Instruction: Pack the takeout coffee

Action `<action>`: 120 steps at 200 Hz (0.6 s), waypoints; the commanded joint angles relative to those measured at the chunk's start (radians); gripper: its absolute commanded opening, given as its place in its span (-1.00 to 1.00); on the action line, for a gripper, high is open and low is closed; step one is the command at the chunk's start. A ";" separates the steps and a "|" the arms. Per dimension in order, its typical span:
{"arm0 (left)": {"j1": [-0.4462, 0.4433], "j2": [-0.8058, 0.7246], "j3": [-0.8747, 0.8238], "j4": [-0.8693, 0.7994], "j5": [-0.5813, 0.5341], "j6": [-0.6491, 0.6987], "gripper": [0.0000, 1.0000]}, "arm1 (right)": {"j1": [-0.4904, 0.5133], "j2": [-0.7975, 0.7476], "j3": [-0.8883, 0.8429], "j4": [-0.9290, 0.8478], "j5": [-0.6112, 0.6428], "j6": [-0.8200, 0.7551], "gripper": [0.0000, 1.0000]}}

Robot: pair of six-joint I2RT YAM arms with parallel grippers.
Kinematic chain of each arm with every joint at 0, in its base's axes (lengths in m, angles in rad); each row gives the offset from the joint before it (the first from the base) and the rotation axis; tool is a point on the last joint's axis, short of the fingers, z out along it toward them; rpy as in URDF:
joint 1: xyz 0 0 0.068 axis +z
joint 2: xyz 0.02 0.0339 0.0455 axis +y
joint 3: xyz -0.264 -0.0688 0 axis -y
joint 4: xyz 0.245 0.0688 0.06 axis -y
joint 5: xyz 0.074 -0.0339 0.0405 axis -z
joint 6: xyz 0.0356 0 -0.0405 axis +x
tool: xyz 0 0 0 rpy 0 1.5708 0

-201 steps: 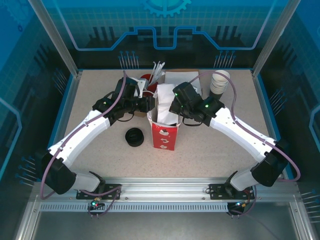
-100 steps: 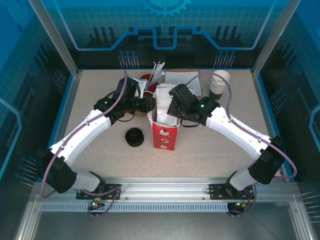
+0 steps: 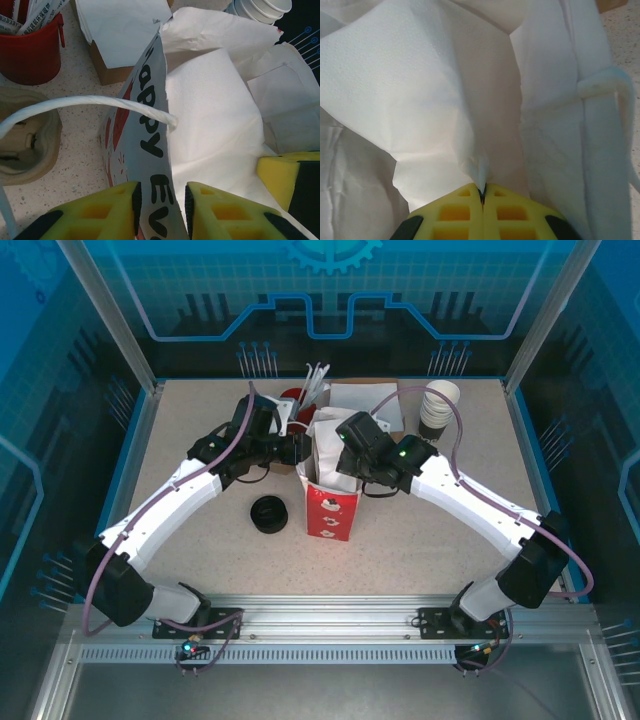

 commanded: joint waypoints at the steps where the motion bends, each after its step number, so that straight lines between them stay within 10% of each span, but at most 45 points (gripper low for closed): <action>1: 0.009 0.004 0.021 0.012 0.013 -0.018 -0.36 | 0.009 -0.025 -0.001 -0.051 0.055 0.011 -1.00; 120: 0.012 -0.003 0.015 0.021 0.023 -0.032 -0.19 | 0.003 -0.056 0.071 -0.007 -0.028 -0.031 -0.48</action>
